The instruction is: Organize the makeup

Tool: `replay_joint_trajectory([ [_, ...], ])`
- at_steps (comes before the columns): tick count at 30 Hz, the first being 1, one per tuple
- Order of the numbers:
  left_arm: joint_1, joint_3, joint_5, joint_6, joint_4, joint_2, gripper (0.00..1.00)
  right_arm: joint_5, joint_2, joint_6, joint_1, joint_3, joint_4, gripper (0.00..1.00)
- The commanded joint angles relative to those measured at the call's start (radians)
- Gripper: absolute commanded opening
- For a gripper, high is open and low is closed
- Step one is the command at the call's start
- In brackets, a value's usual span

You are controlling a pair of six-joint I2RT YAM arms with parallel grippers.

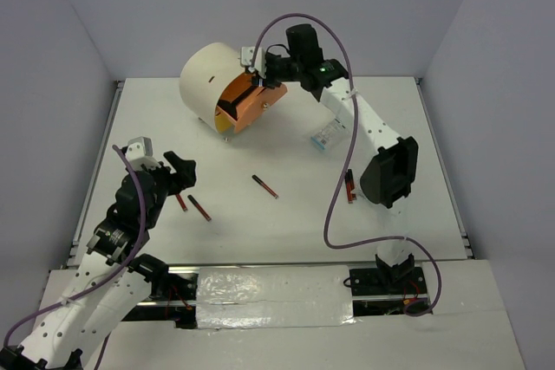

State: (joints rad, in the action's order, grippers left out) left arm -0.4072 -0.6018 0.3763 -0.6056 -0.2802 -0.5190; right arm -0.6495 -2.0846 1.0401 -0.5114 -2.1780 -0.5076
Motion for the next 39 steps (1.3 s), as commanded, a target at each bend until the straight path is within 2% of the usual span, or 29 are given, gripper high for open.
replay_joint_trajectory([
  [1,0.005,-0.013,0.012,0.001,0.03,0.004,0.81,-0.143,0.17,-0.146,0.008,0.032,0.081,0.36],
  [2,0.005,-0.013,0.007,0.001,0.032,0.004,0.79,-0.174,0.21,-0.143,0.01,0.052,0.08,0.31],
  [3,0.005,-0.012,0.004,0.001,0.035,-0.001,0.74,-0.243,0.23,-0.132,0.01,0.099,0.058,0.19],
  [4,0.005,-0.013,-0.002,0.003,0.041,-0.004,0.71,-0.284,0.266,-0.097,0.01,0.125,0.034,0.14],
  [7,0.005,-0.015,-0.011,0.007,0.044,-0.009,0.62,-0.378,0.336,0.275,0.01,0.239,-0.184,0.03],
  [8,0.005,-0.015,-0.014,0.007,0.045,-0.009,0.61,-0.374,0.349,0.454,0.01,0.3,-0.236,0.01],
  [10,0.005,-0.013,-0.013,0.007,0.044,-0.007,0.6,-0.314,0.374,0.607,0.01,0.346,-0.365,0.0],
  [11,0.005,-0.01,-0.013,0.006,0.042,-0.001,0.6,-0.284,0.371,0.746,0.011,0.366,-0.464,0.0],
  [14,0.005,-0.001,-0.008,0.0,0.042,0.011,0.62,-0.152,0.312,0.865,0.01,0.312,-0.639,0.0],
  [17,0.005,0.002,-0.013,-0.002,0.044,0.017,0.63,-0.043,0.198,0.854,0.016,0.204,-0.719,0.0],
  [19,0.005,0.0,-0.013,-0.002,0.041,0.016,0.65,-0.003,0.146,0.793,0.014,0.187,-0.694,0.0],
  [23,0.005,-0.007,-0.01,0.0,0.032,0.014,0.69,0.074,0.143,0.715,0.013,0.291,-0.447,0.0],
  [31,0.005,-0.004,-0.001,-0.008,0.024,0.025,0.72,0.136,0.064,0.615,0.002,0.262,-0.244,0.02],
  [36,0.005,0.0,-0.004,-0.003,0.036,0.014,0.72,0.139,0.043,0.558,-0.013,0.27,-0.099,0.1],
  [39,0.005,-0.003,-0.005,0.001,0.039,0.002,0.73,0.154,0.028,0.505,-0.026,0.27,-0.007,0.19],
])
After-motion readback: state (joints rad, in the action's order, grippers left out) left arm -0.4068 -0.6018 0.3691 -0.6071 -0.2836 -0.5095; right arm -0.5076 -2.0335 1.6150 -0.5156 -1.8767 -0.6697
